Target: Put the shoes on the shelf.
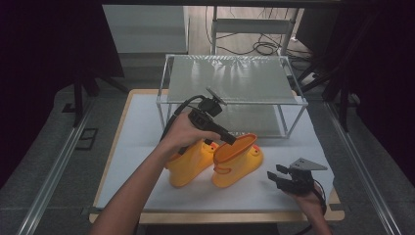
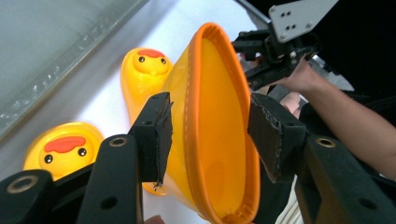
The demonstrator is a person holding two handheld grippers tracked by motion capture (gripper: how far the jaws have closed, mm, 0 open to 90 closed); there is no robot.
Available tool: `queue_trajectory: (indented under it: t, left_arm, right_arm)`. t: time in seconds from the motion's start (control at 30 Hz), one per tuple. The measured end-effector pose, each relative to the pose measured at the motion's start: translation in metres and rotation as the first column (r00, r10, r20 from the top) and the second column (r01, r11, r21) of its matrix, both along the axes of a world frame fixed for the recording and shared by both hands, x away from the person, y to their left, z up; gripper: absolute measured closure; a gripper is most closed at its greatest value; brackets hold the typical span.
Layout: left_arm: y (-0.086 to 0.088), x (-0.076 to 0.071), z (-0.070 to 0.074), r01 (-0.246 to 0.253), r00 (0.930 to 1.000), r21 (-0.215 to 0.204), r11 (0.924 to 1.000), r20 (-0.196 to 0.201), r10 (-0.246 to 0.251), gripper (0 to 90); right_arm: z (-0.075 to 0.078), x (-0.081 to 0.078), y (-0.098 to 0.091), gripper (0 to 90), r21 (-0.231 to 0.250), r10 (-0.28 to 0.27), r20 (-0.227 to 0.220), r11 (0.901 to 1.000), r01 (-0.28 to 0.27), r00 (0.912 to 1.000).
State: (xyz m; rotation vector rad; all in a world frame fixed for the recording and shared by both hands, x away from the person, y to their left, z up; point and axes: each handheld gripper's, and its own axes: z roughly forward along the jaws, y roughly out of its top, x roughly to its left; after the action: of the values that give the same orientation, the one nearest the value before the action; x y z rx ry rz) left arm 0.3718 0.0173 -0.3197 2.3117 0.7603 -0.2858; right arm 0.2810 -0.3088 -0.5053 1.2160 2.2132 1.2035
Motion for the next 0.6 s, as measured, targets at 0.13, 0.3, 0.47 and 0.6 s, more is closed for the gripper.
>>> queue_trajectory:
  t: [0.13, 0.3, 0.47, 0.6]
  left_arm:
    - [-0.005, 0.0, -0.004, -0.002, 1.0, 0.037, 0.9993, 0.003, 0.002, 51.0]
    - [-0.011, 0.0, -0.008, -0.008, 1.0, 0.059, 0.9982, 0.003, 0.008, 52.7]
    - [-0.016, -0.001, -0.012, -0.009, 0.9999, 0.09, 0.9959, 0.008, 0.009, 53.0]
    - [-0.02, -0.002, -0.014, 0.003, 0.9998, 0.12, 0.9928, 0.019, -0.006, 53.2]
  right_arm:
    - [0.0, 0.0, 0.0, 48.3, -0.001, 0.0, 0.0, 1.0, 0.0, 1.0]
    - [0.0, 0.0, 0.001, 48.3, -0.002, 0.002, -0.003, 1.0, -0.002, 1.0]
    - [0.0, 0.001, 0.0, 48.3, -0.002, 0.0, 0.002, 1.0, 0.0, 1.0]
    - [0.0, 0.001, 0.0, 48.3, -0.003, 0.0, 0.0, 1.0, 0.0, 1.0]
